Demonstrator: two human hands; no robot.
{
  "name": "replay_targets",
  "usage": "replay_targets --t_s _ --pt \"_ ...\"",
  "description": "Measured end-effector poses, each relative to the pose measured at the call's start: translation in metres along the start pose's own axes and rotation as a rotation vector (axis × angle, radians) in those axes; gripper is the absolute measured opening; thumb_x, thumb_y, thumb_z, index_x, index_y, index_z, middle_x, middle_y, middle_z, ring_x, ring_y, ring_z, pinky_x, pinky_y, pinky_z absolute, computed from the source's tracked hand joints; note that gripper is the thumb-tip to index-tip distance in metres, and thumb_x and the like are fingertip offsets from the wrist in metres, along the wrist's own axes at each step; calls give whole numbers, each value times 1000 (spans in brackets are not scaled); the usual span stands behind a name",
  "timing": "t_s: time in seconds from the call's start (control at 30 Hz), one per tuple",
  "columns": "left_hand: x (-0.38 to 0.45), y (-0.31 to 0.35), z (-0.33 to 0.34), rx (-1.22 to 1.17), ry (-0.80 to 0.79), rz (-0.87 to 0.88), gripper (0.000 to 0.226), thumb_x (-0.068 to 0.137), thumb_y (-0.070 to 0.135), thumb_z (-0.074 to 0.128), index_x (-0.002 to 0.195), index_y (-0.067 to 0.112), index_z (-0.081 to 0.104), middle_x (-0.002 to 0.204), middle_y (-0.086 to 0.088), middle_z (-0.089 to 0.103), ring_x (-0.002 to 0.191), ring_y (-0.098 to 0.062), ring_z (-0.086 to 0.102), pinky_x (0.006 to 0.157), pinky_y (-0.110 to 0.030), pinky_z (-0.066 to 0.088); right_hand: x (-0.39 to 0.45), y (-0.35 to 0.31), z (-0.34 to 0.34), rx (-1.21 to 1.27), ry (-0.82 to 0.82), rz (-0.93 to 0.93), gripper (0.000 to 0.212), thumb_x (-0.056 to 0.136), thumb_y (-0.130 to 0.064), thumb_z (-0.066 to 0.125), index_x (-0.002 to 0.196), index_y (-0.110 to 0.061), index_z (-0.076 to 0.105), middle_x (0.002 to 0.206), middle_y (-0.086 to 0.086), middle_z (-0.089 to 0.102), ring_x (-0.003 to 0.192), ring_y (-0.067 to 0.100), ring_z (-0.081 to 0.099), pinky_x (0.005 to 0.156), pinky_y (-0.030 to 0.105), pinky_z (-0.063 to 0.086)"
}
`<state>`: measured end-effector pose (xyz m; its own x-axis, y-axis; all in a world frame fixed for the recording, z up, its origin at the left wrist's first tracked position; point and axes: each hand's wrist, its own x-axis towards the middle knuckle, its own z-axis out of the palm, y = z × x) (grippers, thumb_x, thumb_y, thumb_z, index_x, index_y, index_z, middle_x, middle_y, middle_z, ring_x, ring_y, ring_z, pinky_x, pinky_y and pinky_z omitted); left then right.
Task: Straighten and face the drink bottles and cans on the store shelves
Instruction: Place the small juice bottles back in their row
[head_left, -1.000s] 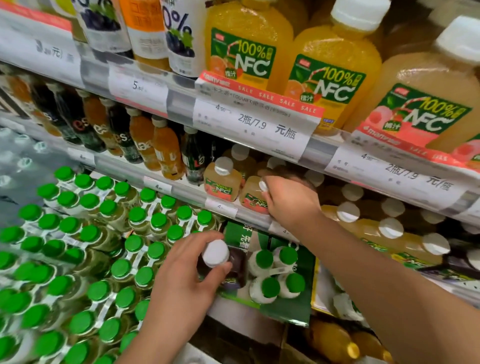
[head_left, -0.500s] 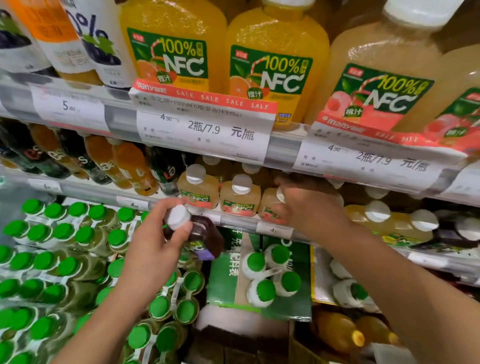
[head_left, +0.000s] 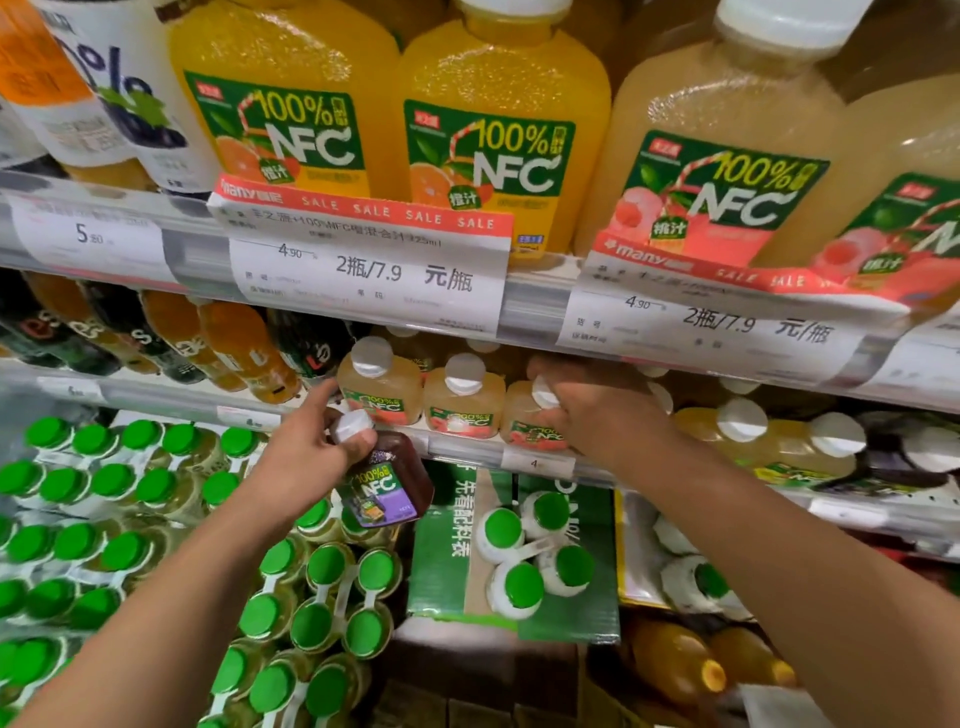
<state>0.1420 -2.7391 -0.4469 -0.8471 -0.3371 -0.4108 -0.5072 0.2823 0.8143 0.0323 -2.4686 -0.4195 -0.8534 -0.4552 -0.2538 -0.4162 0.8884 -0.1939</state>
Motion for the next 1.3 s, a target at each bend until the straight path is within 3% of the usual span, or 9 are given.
replay_targets --t_s 0.17,0.4,0.53,0.67,0.8,0.93,1.1,1.23,1.3 --pt "0 -10 -1 -16 2 -22 64 95 11 68 148 35 42 109 10 60 108 -20 63 97 -39 51 -3 -1 -6 62 -13 14 44 104 -36 54 147 -32 45 134 1 54 130 22 48 96 25 37" --pt "-14 -4 0 232 45 58 87 92 21 73 158 38 18 110 6 58 106 -21 60 96 -37 46 -8 2 -4 91 19 -27 52 98 -38 60 147 -31 44 137 5 56 129 26 50 100 31 42" --pt "-47 12 14 328 154 154 98 91 25 73 161 36 5 101 12 55 94 -16 53 82 -31 40 -42 -6 -2 110 179 -100 50 96 -39 64 143 -28 51 126 4 66 112 30 61 91 40 52" --pt "-73 26 39 263 150 196 101 85 27 79 160 38 12 104 7 64 97 -17 58 82 -30 40 -79 -11 21 221 314 -235 48 83 -32 79 126 -19 61 130 4 63 117 29 60 98 41 52" --pt "-94 47 77 229 60 262 101 81 31 82 157 46 17 96 20 63 91 1 60 75 -31 44 -102 -6 33 541 126 -145 74 82 -51 79 145 -33 45 139 -10 55 124 12 55 105 35 47" --pt "-109 66 115 160 13 306 94 77 33 84 147 58 27 97 21 66 98 -5 63 88 -37 52 -114 7 36 608 96 -92 86 71 -53 84 145 -40 41 140 -16 56 126 6 53 108 31 44" --pt "-117 96 156 190 -56 407 74 78 46 79 140 54 40 108 36 57 105 13 54 87 -12 43 -132 42 24 652 192 -66 69 71 -49 82 134 -37 54 119 -18 65 106 0 60 92 24 51" --pt "-101 116 169 245 -82 490 47 90 63 47 129 40 57 112 22 59 107 4 55 90 -22 45 -147 85 12 663 269 29 62 68 -50 84 123 -34 60 108 -18 68 98 2 63 85 28 54" --pt "-81 123 174 452 18 568 46 95 57 43 122 25 64 109 4 65 105 -16 60 85 -34 46 -155 109 8 659 299 93 61 66 -45 90 119 -35 62 106 -21 68 98 -2 62 84 19 51"
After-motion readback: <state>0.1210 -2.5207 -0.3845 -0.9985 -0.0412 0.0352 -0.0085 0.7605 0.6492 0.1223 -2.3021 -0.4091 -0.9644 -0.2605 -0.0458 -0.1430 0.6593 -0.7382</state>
